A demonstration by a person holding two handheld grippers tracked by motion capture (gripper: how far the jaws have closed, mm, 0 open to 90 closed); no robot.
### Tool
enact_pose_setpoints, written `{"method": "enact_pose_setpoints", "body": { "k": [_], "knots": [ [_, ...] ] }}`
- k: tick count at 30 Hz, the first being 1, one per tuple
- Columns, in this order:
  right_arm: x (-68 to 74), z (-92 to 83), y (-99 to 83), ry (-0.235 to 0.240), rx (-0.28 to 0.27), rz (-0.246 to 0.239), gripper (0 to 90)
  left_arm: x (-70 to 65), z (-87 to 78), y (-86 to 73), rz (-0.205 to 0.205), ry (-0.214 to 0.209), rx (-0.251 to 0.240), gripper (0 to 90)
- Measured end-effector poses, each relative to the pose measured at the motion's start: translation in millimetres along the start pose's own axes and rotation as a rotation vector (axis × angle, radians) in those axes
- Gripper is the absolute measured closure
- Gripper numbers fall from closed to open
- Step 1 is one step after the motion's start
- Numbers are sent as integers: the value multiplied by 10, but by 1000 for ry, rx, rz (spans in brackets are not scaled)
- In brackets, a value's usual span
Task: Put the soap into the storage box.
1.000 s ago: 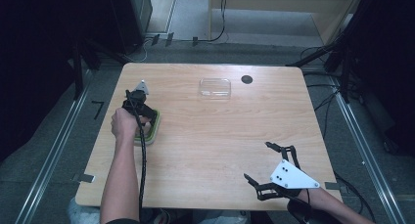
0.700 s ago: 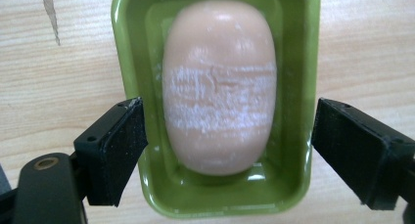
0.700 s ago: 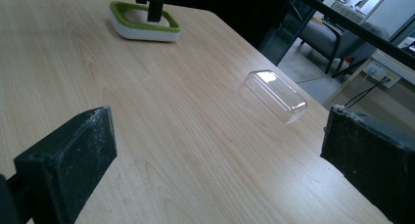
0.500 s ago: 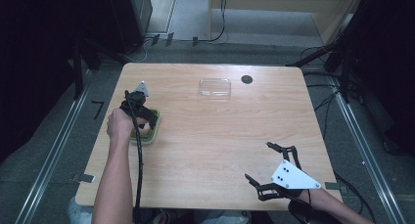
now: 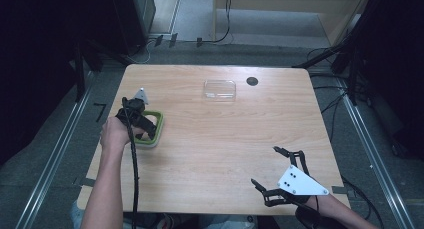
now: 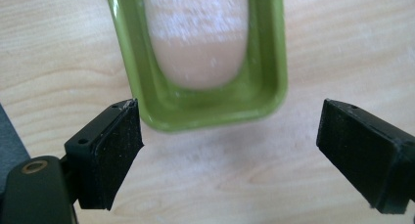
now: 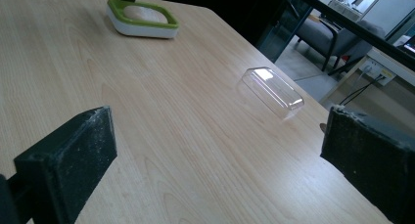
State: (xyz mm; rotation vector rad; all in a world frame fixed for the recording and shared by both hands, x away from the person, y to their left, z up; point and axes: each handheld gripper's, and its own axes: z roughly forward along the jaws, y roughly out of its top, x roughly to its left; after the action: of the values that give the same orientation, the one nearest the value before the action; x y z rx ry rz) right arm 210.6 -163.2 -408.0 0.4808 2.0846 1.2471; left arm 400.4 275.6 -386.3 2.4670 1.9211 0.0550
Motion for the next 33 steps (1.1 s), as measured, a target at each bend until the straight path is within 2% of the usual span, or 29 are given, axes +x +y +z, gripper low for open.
{"method": "enact_pose_setpoints", "body": {
  "k": [9,15,22,25,33],
  "knots": [
    [0,1,1,0,-1,-1,0,-211,-167,-330,79,18,-33,98],
    [4,4,3,1,-1,-5,0,-330,-180,-530,116,15,-41,91],
    [9,6,6,2,2,-6,0,-399,-93,-743,131,19,-43,89],
    [8,7,6,1,1,-9,0,-427,-40,-833,138,-2,-44,90],
    [6,7,6,0,1,-7,0,-489,147,-1086,137,-16,-35,90]
  ]
}}
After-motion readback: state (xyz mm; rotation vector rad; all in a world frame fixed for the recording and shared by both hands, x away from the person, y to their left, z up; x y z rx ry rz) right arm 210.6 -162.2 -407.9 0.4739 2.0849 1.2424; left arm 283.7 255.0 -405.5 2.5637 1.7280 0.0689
